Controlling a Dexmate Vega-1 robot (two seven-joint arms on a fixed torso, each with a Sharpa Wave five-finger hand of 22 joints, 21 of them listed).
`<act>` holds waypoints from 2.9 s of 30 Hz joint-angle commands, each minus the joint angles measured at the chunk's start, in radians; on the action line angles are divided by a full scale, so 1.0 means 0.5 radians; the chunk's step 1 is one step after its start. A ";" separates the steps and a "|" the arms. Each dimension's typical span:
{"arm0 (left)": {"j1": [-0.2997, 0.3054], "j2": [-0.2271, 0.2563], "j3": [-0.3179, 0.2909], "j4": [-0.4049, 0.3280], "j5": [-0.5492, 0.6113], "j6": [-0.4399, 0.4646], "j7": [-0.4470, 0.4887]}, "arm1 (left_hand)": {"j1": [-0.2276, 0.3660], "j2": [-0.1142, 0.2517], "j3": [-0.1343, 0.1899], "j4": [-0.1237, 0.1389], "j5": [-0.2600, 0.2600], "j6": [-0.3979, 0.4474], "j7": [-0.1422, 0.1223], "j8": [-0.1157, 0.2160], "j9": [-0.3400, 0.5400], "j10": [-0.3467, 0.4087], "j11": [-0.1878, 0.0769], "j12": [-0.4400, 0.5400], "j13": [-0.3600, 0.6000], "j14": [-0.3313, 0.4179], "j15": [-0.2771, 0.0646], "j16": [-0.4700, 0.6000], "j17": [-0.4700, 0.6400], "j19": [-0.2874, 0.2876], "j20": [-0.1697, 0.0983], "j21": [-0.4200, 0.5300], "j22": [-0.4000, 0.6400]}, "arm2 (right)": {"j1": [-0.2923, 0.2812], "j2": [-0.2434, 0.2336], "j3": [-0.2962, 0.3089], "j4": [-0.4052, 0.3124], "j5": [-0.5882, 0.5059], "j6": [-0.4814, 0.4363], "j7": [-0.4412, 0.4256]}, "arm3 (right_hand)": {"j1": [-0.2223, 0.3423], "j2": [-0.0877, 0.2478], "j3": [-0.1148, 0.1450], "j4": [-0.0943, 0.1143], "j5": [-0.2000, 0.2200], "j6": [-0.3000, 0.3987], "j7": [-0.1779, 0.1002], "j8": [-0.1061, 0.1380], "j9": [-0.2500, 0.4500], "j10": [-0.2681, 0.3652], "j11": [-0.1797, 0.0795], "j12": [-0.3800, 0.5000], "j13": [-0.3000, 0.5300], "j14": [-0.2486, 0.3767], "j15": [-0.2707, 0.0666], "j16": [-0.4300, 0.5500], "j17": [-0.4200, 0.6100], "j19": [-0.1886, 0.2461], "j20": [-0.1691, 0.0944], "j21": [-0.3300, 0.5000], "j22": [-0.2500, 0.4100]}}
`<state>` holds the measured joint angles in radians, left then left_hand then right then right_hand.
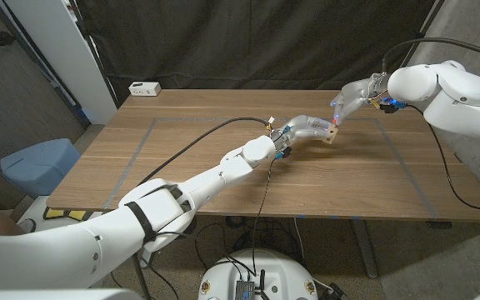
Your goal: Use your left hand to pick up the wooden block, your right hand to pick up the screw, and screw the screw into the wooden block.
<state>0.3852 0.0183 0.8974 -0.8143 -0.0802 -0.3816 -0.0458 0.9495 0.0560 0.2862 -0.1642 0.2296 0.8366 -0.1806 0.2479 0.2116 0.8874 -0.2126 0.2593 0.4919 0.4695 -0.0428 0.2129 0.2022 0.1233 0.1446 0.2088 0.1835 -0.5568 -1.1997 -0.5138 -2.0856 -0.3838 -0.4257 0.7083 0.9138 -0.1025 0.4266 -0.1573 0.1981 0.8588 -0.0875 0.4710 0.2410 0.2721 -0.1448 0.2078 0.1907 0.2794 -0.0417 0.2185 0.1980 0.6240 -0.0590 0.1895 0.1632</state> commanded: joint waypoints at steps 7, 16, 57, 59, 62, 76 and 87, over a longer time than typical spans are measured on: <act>0.021 0.021 0.002 -0.058 0.010 0.028 0.008 | -0.007 0.038 0.040 0.026 0.010 0.189 0.050 0.019 0.005 0.026 -0.001 0.021 0.189 0.019 -0.106 -0.003 0.003 -0.006 0.000 -0.003 0.004 | -0.064 -0.014 0.030 -0.026 0.006 -0.016 -0.086 | -0.024 0.030 -0.002 0.025 -0.009 0.106 0.012 0.043 -0.009 0.093 0.007 0.019 0.004 0.056 -0.131 0.024 0.004 0.046 -0.023 0.012 0.006; 0.034 0.036 0.003 -0.096 0.014 0.043 0.009 | -0.006 0.038 0.042 0.025 0.011 0.189 0.050 0.018 0.005 0.025 -0.001 0.020 0.188 0.018 -0.103 -0.004 0.002 -0.005 0.000 -0.002 0.004 | -0.085 -0.014 0.028 -0.047 -0.003 -0.053 -0.110 | -0.068 0.049 -0.014 0.045 -0.013 0.164 0.048 0.055 -0.021 0.148 0.017 0.022 0.002 0.089 -0.141 0.032 0.007 0.071 -0.030 0.014 0.006; 0.049 0.054 0.005 -0.146 0.013 0.070 -0.008 | -0.008 0.044 0.048 0.028 0.014 0.183 0.053 0.014 0.005 0.024 -0.001 0.019 0.187 0.023 -0.099 -0.003 0.003 -0.006 0.004 -0.003 0.004 | -0.108 0.011 -0.021 -0.084 -0.119 -0.165 -0.156 | -0.252 0.156 -0.094 0.107 -0.022 0.509 0.141 0.103 -0.077 0.452 0.051 0.043 -0.005 0.265 -0.186 0.079 0.008 0.192 -0.069 0.018 0.008; 0.049 0.054 0.006 -0.145 0.015 0.069 -0.007 | -0.007 0.044 0.049 0.028 0.014 0.186 0.053 0.015 0.005 0.022 -0.001 0.019 0.187 0.024 -0.099 -0.003 0.003 -0.007 0.005 -0.003 0.004 | -0.110 0.014 -0.022 -0.087 -0.123 -0.177 -0.154 | -0.260 0.170 -0.094 0.111 -0.021 0.539 0.137 0.109 -0.080 0.468 0.055 0.044 -0.006 0.273 -0.188 0.081 0.009 0.197 -0.069 0.018 0.008; 0.049 0.054 0.006 -0.144 0.014 0.068 -0.009 | -0.005 0.042 0.049 0.025 0.015 0.188 0.051 0.016 0.005 0.023 -0.001 0.019 0.188 0.025 -0.100 -0.003 0.002 -0.006 0.005 -0.002 0.004 | -0.118 0.016 -0.019 -0.090 -0.123 -0.183 -0.163 | -0.264 0.179 -0.097 0.111 -0.022 0.559 0.139 0.110 -0.082 0.484 0.056 0.044 -0.006 0.281 -0.187 0.083 0.009 0.198 -0.068 0.016 0.008; 0.063 0.069 0.006 -0.184 0.020 0.086 -0.001 | -0.006 0.043 0.053 0.025 0.017 0.191 0.048 0.016 0.005 0.026 -0.001 0.020 0.187 0.024 -0.099 -0.005 0.001 -0.006 0.005 -0.002 0.004 | -0.150 0.025 -0.014 -0.101 -0.127 -0.199 -0.216 | -0.305 0.214 -0.121 0.113 -0.027 0.726 0.149 0.134 -0.095 0.563 0.031 0.040 -0.010 0.321 -0.199 0.088 0.006 0.225 -0.068 0.015 0.008; 0.072 0.078 0.006 -0.213 0.027 0.093 0.010 | -0.008 0.046 0.056 0.027 0.018 0.190 0.052 0.016 0.005 0.026 -0.001 0.020 0.188 0.025 -0.100 -0.006 0.001 -0.007 0.006 -0.003 0.004 | -0.165 0.037 -0.024 -0.110 -0.160 -0.215 -0.257 | -0.322 0.245 -0.132 0.108 -0.027 0.854 0.135 0.151 -0.105 0.606 -0.004 0.032 -0.013 0.349 -0.208 0.091 0.005 0.245 -0.073 0.015 0.009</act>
<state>0.4161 0.0530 0.9005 -0.9076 -0.0706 -0.3384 -0.0466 0.9497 0.0558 0.2904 -0.1686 0.2344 0.8365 -0.1804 0.2479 0.2119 0.8889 -0.2112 0.2593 0.4919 0.4749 -0.0482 0.2129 0.1999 0.1233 0.1446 0.2088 0.1835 -0.6312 -1.1865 -0.5225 -2.1356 -0.4495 -0.5251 0.5995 0.7581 0.0162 0.3658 -0.1046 0.1848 1.2685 -0.0169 0.5369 0.1869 0.5608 -0.1441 0.2236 0.1813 0.4434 -0.0445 0.2593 0.1976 0.7340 -0.0763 0.1894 0.1651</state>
